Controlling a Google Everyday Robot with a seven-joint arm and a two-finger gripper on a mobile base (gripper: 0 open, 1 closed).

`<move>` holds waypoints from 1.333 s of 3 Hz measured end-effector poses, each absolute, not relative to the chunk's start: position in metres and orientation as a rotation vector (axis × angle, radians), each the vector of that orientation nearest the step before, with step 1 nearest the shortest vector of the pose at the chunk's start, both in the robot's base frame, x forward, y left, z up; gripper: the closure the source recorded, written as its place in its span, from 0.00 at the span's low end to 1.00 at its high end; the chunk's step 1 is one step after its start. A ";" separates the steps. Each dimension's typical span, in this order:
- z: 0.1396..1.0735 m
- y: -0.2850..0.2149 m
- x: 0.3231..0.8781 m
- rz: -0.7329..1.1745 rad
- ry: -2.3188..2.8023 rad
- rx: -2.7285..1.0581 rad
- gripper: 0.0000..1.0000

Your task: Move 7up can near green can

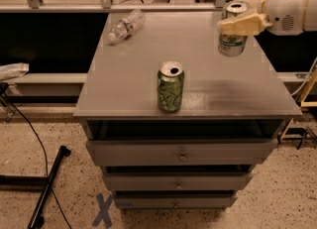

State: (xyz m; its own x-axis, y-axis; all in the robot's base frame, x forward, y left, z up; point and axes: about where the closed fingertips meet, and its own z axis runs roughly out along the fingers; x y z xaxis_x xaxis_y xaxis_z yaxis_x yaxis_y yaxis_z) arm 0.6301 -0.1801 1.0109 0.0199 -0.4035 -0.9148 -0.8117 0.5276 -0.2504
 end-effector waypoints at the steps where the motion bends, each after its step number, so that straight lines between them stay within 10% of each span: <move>1: 1.014 -0.180 0.606 0.517 1.521 -1.000 1.00; 4: 0.961 -0.146 0.533 0.638 1.457 -1.036 1.00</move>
Offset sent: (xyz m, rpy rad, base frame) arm -0.0973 0.0042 -0.0177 0.2458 -0.0668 0.0730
